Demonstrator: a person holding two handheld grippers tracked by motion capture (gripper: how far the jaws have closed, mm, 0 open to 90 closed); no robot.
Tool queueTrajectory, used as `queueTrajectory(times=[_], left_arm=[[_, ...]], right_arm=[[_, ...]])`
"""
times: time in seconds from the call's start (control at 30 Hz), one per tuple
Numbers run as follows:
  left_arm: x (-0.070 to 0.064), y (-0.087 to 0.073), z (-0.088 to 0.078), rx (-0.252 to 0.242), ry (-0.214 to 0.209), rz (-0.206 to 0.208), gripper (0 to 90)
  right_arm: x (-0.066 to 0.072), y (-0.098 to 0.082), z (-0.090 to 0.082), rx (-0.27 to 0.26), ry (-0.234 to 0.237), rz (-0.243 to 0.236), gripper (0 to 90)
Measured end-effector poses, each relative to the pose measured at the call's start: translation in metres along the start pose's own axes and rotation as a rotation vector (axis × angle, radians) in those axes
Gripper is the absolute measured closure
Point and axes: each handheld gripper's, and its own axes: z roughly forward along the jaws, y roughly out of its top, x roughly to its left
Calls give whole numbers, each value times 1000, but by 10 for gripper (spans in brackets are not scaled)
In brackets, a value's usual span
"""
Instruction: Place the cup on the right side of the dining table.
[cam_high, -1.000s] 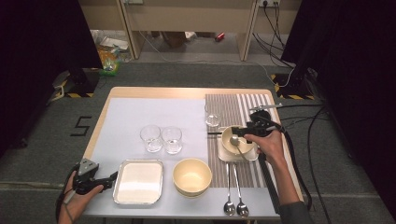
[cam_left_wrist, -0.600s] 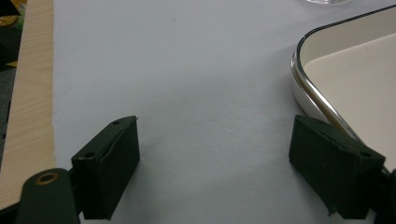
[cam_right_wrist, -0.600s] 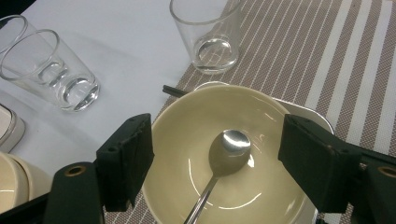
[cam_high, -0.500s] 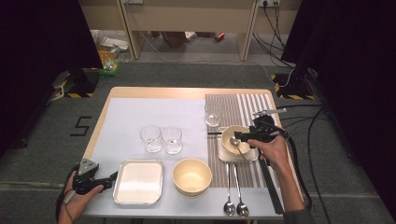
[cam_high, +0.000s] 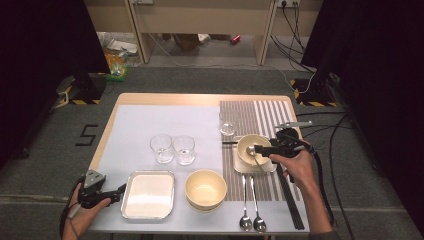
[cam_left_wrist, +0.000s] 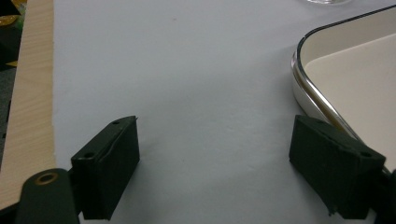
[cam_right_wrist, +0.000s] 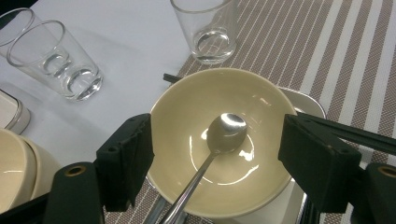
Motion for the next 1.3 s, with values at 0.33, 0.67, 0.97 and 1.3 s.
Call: queueTrajectory(times=[0.33,0.67,0.97,1.3], left_arm=[[0,0,0,0,2,2,154],[0,0,0,0,2,3,154],[-1,0,0,-1,2,4,154],[0,0,0,1,2,7,154]], right_arm=[[4,-10,-8,-5,5,-4,266],[8,-19,-12,-6,15,-14,260],[12,-35,-16,-10,32,-23,242],[18,-46,-22,-18,53,-18,222]])
